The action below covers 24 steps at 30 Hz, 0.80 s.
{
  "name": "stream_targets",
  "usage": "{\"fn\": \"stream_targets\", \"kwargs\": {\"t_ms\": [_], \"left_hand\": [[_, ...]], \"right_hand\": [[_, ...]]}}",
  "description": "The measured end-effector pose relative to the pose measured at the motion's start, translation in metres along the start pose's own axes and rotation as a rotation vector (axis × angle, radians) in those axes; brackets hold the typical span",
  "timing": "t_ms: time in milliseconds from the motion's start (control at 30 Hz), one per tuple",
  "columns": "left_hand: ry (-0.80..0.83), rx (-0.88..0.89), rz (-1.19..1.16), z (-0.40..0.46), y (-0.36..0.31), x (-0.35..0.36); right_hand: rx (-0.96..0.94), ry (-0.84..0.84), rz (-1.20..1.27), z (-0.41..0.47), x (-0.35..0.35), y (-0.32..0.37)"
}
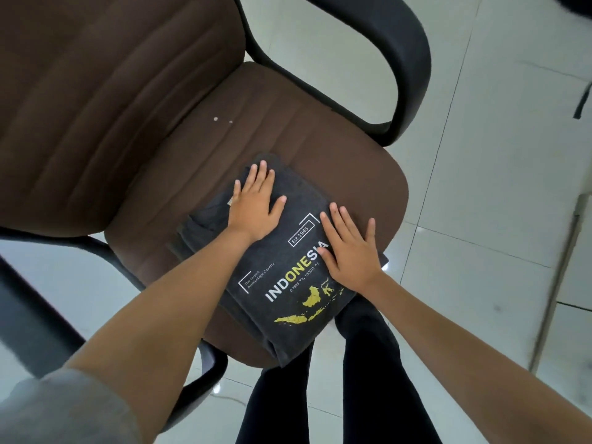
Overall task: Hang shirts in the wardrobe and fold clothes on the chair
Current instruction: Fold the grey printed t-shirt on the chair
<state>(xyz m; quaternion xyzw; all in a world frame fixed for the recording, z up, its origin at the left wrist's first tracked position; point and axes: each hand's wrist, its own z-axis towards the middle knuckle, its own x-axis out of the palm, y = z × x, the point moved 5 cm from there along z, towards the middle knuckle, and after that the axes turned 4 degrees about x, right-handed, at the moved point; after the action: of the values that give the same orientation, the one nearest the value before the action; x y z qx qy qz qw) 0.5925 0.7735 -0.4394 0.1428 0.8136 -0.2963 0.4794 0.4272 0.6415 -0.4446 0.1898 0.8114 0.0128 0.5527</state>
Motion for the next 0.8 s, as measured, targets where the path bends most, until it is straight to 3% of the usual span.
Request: {"fn": "stream_targets", "kwargs": {"t_ms": [100, 333, 567, 667, 800], "left_hand": [[-0.087, -0.098, -0.076, -0.029, 0.009, -0.009], [-0.327, -0.424, -0.183, -0.106, 0.023, 0.001], [-0.682, -0.917, -0.427, -0.183, -0.028, 0.045], [-0.730, -1.110, -0.584, -0.200, -0.054, 0.067], [-0.776, -1.231, -0.726, -0.212, -0.065, 0.086]], "right_hand": [[-0.103, 0.030, -0.013, 0.009, -0.005, 0.024], [-0.537, 0.192, -0.115, 0.032, -0.013, 0.088], [-0.859, 0.299, -0.273, 0.059, -0.014, 0.122], [-1.122, 0.314, -0.370, 0.066, -0.014, 0.156], [-1.436, 0.373, -0.626, 0.071, -0.006, 0.197]]}}
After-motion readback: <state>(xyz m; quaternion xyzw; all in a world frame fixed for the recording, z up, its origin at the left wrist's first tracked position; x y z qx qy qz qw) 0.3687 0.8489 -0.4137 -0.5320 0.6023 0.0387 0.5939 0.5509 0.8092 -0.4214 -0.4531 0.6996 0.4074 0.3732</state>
